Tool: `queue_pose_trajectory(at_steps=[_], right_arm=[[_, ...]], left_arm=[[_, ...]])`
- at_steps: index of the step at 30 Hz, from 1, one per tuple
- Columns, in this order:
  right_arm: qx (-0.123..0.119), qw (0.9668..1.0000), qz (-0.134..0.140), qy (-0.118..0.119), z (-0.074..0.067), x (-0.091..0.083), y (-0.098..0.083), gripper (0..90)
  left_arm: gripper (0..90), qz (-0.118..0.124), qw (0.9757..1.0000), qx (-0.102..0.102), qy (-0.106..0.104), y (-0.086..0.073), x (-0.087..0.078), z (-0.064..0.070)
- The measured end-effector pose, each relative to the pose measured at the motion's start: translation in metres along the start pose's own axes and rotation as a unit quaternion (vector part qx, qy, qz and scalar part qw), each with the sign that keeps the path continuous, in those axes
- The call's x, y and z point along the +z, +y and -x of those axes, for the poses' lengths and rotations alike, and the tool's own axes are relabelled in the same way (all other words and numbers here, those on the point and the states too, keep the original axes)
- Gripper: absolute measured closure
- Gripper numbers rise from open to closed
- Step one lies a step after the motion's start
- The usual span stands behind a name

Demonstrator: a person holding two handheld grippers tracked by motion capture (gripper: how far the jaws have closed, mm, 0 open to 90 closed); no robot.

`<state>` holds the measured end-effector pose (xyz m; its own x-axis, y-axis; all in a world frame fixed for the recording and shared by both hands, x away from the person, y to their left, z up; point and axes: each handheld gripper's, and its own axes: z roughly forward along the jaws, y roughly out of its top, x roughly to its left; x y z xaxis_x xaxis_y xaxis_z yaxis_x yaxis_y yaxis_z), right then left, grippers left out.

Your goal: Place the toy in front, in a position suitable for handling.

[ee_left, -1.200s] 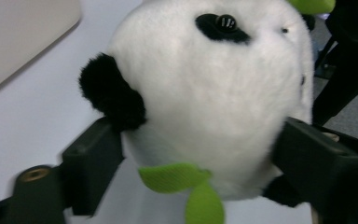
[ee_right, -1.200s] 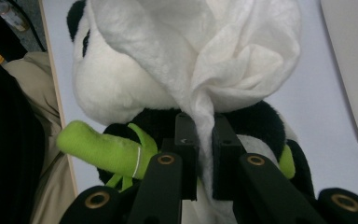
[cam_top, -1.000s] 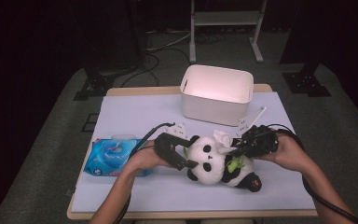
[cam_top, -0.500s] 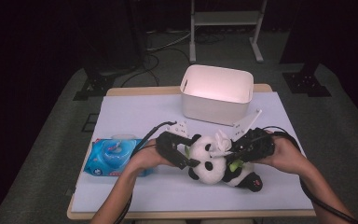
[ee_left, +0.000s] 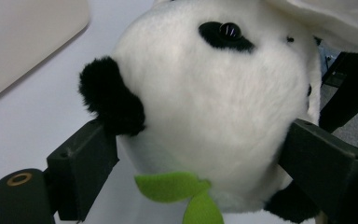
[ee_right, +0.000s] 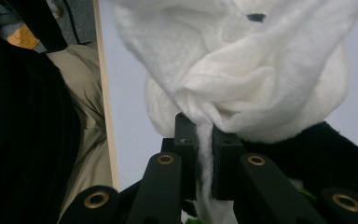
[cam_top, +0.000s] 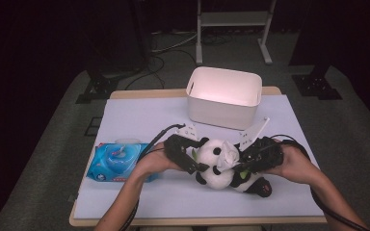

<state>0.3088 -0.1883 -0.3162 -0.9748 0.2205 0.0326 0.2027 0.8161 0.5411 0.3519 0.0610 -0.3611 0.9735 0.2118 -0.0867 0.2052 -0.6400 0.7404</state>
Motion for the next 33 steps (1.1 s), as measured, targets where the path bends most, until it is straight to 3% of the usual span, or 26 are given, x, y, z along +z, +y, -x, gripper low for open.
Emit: queue_pose_trajectory(at_steps=[5, 13, 17, 22, 33], right_arm=[[0.011, 0.9999, -0.007, -0.011, 0.008, 0.006, -0.003, 83.5], [0.025, 0.9996, 0.005, -0.007, 0.02, 0.007, -0.008, 84.1], [0.03, 0.9995, 0.007, -0.006, 0.025, 0.007, -0.01, 84.1], [0.043, 0.999, 0.012, -0.011, 0.033, 0.005, -0.014, 84.1], [0.033, 0.999, 0.011, -0.029, 0.029, 0.006, -0.01, 84.2]], left_arm=[[10.2, -0.004, 0.9999, 0.007, 0.008, 0.003, 0.003, 0.004], [10.8, -0.002, 0.9999, 0.008, 0.012, 0.006, 0.003, 0.007], [10.9, 0.0, 0.9999, -0.001, 0.012, 0.008, 0.004, 0.008], [11.6, -0.005, 0.9999, 0.007, 0.014, 0.012, 0.004, 0.008], [14.7, -0.012, 0.9994, -0.011, 0.031, 0.012, 0.007, 0.004]])
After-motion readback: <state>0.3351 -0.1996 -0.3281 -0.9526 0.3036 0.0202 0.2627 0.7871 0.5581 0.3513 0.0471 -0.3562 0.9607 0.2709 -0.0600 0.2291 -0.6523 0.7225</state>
